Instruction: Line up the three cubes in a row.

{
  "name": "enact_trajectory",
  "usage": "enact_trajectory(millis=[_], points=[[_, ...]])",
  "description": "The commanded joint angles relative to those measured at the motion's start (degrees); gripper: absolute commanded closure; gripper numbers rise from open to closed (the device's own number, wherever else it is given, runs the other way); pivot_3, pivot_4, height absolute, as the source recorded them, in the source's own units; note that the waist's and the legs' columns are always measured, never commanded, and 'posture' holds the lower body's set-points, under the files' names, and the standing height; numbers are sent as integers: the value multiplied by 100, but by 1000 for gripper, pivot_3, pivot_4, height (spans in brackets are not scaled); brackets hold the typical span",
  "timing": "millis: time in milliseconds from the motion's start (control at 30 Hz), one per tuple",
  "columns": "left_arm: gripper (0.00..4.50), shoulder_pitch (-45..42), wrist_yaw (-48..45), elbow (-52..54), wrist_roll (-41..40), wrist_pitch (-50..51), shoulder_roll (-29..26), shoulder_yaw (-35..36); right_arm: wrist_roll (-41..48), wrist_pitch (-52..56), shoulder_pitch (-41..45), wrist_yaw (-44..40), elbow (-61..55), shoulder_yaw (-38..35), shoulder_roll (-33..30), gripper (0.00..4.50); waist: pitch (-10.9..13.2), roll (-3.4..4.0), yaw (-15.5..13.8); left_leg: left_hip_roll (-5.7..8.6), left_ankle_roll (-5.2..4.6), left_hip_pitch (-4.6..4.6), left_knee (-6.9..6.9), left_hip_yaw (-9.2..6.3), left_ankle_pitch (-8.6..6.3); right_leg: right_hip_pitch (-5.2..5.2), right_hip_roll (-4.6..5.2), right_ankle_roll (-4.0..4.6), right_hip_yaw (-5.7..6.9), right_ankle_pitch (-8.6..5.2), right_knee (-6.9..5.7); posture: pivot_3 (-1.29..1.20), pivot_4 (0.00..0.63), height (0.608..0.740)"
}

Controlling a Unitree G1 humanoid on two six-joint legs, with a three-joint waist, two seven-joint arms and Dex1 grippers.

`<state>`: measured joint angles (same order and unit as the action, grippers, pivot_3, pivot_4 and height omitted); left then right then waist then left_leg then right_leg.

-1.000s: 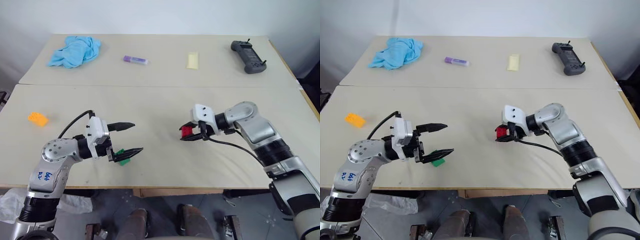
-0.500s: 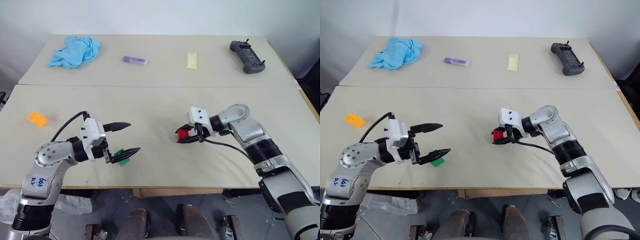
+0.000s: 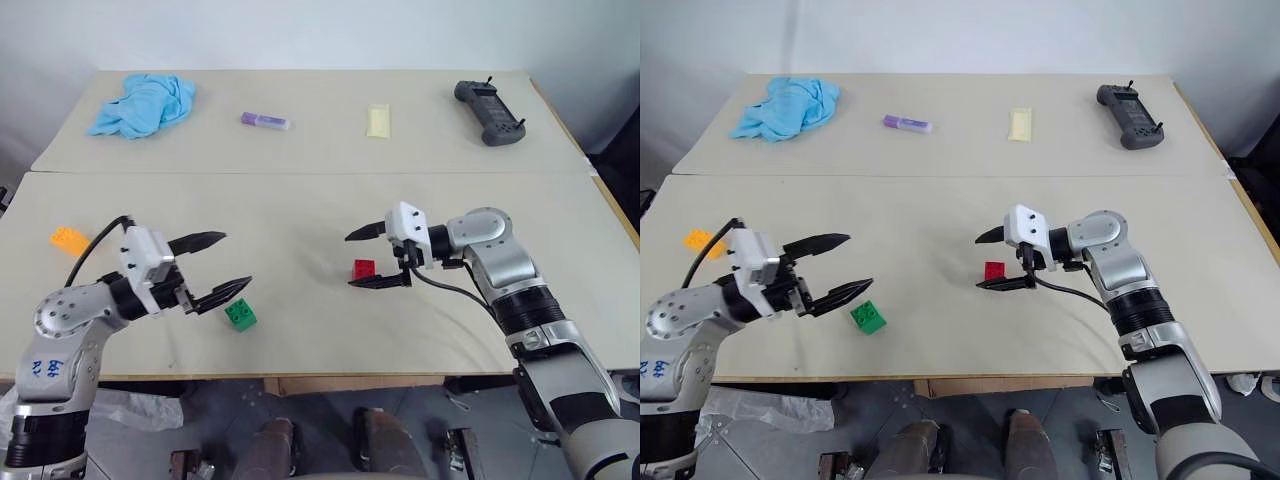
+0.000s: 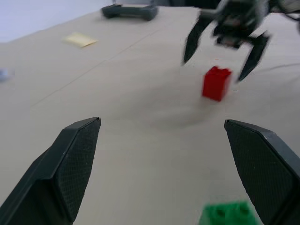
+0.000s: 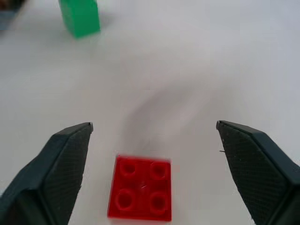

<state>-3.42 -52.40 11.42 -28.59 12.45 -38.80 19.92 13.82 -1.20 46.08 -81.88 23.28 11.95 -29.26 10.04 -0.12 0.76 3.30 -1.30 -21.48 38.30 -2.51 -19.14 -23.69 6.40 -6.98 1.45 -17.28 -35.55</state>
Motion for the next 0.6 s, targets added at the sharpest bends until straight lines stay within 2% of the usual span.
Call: enact_trajectory(millis=[33, 100, 200, 333, 467, 600], points=[[0, 788, -13, -499, -11, -414, -39, 982, 972, 20, -322, -548, -841, -514, -21, 32, 0, 0, 35, -2, 1, 3, -3, -1, -1, 1, 0, 2, 2, -1, 0, 0, 150, 740], [0, 1332, -115, -768, 54, -576, -72, 1313, 1386, 33, -726, -442, -1346, -701, 170, 32, 0, -1, 70, -6, 4, 5, -12, -6, -3, 3, 1, 6, 8, -3, 2, 0, 150, 740], [0, 1906, -463, -1192, 87, -1011, -119, 1628, 1557, 17, -1389, -221, -2053, -704, 303, 32, 0, -1, 65, -6, 2, 14, -14, -5, -8, 13, 4, 9, 11, -5, 7, 0, 150, 740], [0, 2480, -690, -1450, 93, -1283, -181, 1944, 1390, -675, -2272, -763, -2254, -599, 74, 32, 0, -1, -58, -3, -5, 22, -9, -4, -12, 29, 10, 9, 8, -5, 12, 0, 150, 740], [0, 2771, -931, -1619, 180, -1493, -281, 1949, 1446, -709, -2490, -797, -2063, -762, -217, 32, 0, -2, -72, 3, -13, 26, -3, 2, -16, 32, 17, 8, 0, -4, 34, 0, 150, 740], [0, 2649, -936, -1422, -20, -1414, -235, 1857, 1424, -847, -2611, -624, -2004, -877, -358, 32, 0, -1, -62, -5, -6, 30, -12, 1, -18, 31, 14, 10, 0, -6, 36, 0, 150, 740]])
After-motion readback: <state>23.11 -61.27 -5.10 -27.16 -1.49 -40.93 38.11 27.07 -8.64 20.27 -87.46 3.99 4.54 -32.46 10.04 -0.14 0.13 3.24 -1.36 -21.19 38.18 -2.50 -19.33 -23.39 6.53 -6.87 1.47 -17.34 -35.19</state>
